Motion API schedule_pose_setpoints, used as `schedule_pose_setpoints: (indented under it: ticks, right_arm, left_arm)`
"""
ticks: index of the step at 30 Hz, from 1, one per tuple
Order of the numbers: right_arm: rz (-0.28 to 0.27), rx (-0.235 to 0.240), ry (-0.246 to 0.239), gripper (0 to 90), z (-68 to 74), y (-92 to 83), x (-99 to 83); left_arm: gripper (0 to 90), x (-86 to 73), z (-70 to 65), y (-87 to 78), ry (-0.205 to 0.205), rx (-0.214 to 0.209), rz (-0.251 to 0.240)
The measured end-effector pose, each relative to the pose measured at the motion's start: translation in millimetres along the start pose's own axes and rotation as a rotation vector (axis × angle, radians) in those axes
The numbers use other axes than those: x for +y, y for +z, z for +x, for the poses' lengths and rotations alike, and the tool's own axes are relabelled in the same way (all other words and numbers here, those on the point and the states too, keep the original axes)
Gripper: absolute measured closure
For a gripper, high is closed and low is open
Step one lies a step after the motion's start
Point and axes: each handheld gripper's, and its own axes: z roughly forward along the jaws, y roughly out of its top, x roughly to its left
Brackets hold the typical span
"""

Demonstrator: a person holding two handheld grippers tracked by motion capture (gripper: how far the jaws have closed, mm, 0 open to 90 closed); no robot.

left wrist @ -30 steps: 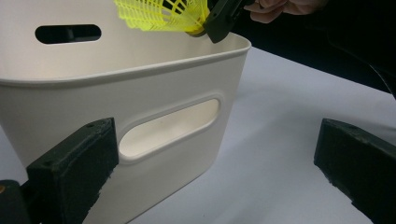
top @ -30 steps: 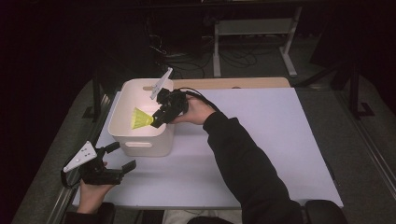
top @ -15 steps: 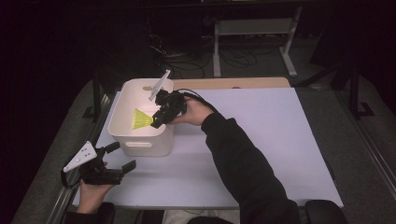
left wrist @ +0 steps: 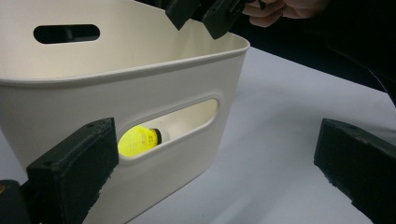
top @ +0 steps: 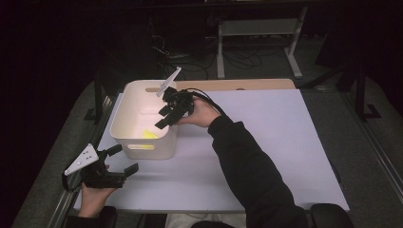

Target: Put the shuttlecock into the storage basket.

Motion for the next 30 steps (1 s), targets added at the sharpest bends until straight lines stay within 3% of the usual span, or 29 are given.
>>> schedule_pose_setpoints:
  ticks: [9, 14, 18, 22, 30]
  right_arm:
    - [-0.028, -0.048, 0.053, 19.5, 3.2, -12.9, -4.9]
    - [-0.064, -0.089, 0.086, 13.7, 3.7, -25.3, -10.5]
    - [-0.1, -0.108, 0.082, 11.3, 5.5, -36.4, -13.6]
    - [-0.117, -0.137, 0.098, 0.0, 7.2, -43.6, -16.5]
    - [-0.143, -0.142, 0.105, 0.0, 6.0, -51.6, -26.8]
  left_arm:
    - [0.0, -0.2, 0.1, 0.7, 0.003, 0.0, 0.004]
    - [0.0, -0.2, 0.1, 1.0, 0.001, -0.001, 0.008]
    - [0.0, -0.3, -0.1, 1.1, -0.003, 0.001, 0.008]
    - [0.0, -0.3, 0.1, 1.0, -0.002, 0.002, 0.009]
    - [0.0, -0.3, 0.2, 1.0, -0.003, 0.004, 0.01]
